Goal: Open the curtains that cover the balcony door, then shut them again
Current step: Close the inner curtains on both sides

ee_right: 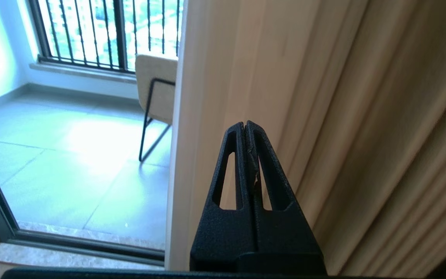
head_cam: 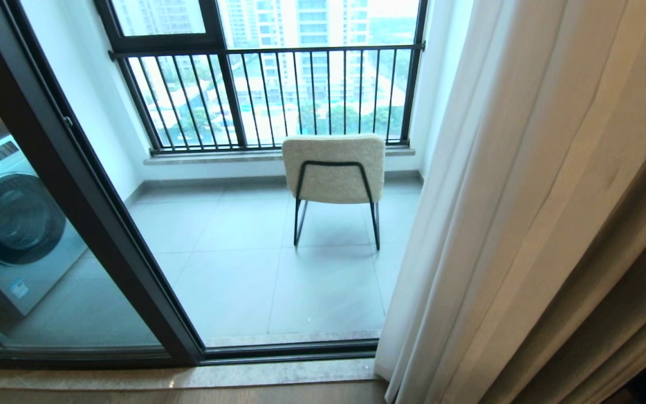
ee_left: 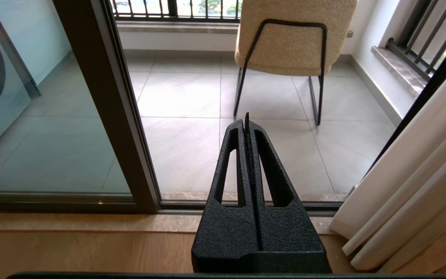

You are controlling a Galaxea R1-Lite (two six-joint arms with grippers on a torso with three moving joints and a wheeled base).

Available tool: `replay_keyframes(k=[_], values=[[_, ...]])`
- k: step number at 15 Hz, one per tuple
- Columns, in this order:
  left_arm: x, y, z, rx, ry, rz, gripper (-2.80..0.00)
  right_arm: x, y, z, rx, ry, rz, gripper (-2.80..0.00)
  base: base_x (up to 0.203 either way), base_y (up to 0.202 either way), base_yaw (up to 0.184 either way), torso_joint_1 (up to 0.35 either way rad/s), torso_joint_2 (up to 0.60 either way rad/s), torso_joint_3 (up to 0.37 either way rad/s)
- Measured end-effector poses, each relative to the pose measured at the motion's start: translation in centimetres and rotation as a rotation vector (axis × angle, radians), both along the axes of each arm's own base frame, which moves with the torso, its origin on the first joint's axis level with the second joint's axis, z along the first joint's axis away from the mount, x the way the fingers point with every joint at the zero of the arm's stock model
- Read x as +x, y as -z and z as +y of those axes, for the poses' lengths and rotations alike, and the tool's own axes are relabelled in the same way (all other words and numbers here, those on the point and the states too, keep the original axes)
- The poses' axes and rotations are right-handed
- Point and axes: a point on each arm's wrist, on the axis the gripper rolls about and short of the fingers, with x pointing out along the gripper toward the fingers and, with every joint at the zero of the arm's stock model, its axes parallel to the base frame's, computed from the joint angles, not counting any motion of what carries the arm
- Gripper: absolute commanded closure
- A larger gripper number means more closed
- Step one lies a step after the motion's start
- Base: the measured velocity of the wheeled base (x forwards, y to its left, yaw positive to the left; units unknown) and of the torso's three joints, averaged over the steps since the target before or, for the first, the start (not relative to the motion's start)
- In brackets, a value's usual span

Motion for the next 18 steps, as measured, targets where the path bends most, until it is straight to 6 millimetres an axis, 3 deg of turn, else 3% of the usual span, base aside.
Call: replay_keyframes(k=[3,6,8,12,13,18], values=[[0.0,0.0,0.0,0.0,0.0,0.0,0.0,1.6,-5.0,0.0,0.001,-0.033,-0.045,0.0,0.0,0.0,0.0,0.0,0.0,0.0],[0.0,0.0,0.0,0.0,0.0,0.0,0.0,4.7,-9.2,0.1,0.0,-0.068,-0.052,0.0,0.0,0.0,0.0,0.0,0.0,0.0],[0.0,0.0,0.0,0.0,0.0,0.0,0.0,6.8,-10.0,0.3,-0.008,-0.075,-0.002,0.0,0.0,0.0,0.0,0.0,0.0,0.0],[0.0,0.0,0.0,-0.001,0.001,0.0,0.0,10.1,-9.6,0.6,-0.014,-0.056,0.114,0.0,0.0,0.0,0.0,0.0,0.0,0.0],[0.0,0.0,0.0,-0.001,0.001,0.0,0.0,10.9,-9.5,0.6,-0.016,-0.049,0.136,-2.8,0.0,0.0,0.0,0.0,0.0,0.0],[0.0,0.0,0.0,0.0,0.0,0.0,0.0,13.6,-9.2,0.6,-0.017,-0.018,0.197,-2.8,0.0,0.0,0.0,0.0,0.0,0.0]])
